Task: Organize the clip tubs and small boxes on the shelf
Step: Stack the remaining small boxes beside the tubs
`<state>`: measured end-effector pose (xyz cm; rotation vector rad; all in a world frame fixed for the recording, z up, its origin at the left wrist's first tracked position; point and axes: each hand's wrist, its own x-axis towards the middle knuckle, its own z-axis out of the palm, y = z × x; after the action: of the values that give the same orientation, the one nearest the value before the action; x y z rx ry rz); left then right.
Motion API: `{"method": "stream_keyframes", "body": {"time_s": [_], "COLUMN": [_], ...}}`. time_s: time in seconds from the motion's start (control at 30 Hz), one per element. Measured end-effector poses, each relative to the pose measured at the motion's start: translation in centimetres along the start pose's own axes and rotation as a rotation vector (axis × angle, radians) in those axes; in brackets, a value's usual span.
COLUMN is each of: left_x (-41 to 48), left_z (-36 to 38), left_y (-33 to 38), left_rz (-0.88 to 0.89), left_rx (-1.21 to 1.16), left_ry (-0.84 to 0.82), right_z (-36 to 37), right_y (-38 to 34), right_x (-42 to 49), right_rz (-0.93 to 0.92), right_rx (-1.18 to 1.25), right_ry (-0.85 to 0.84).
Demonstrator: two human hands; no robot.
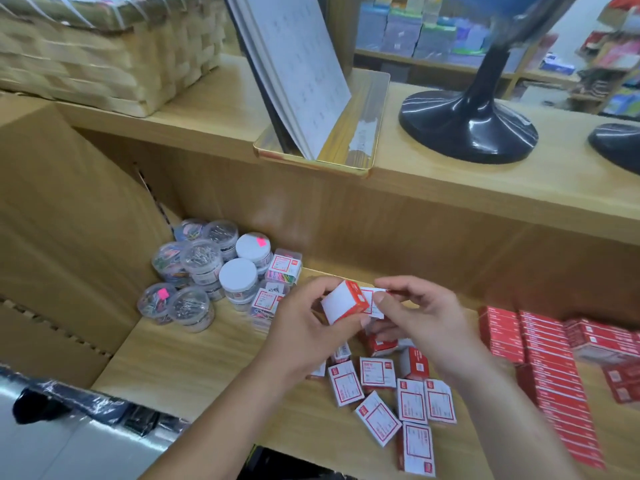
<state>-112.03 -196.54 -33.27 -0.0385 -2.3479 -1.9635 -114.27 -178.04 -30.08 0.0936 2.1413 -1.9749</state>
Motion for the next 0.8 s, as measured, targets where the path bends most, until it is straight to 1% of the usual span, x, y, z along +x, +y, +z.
{"method": "stream_keyframes", "body": {"time_s": [0.1, 0.2, 0.3, 0.37, 0.47, 0.53, 0.6, 0.7, 0.8], "left_x": [-0.4, -0.7, -1.0, -1.3, -1.2, -0.8, -0.7, -0.8, -0.8], "left_z": [-0.2, -0.4, -0.4, -0.2, 0.2, 0.2, 0.0, -0.7, -1.5], "left_y": [-0.4, -0.6, -0.5, -0.4, -0.5, -0.9, -0.9, -1.1, -1.5], "left_rz": [0.059, 0.042, -0.044, -0.073, 0.020, 0.028, -0.010, -0.142, -0.154], "left_rx": [0.075, 0.075, -0.023, -0.087, 0.019, 0.057, 0.038, -0.095, -0.110], "left_ry": [0.027, 0.035, 0.069, 0.044, 0.006, -0.002, -0.028, -0.039, -0.047], "right_z": [0.4, 0.5, 0.8, 1.2, 1.9, 1.9, 1.6, 1.0, 0.6], "right_y": [0.1, 0.1, 0.2, 0.4, 0.9, 1.3, 1.5, 1.7, 1.4], "right_x": [-0.1, -0.3, -0.4, -0.3, 0.0, 0.1, 0.1, 0.3, 0.3], "right_rz": [0.033, 0.035, 0.012, 0.008, 0.027, 0.034, 0.024, 0.007, -0.008], "right_rx": [0.049, 0.056, 0.022, -0.007, -0.009, 0.037, 0.053, 0.044, 0.044], "right_ry": [-0.028, -0.047, -0.046, -0.021, -0.002, 0.021, 0.039, 0.102, 0.105]}}
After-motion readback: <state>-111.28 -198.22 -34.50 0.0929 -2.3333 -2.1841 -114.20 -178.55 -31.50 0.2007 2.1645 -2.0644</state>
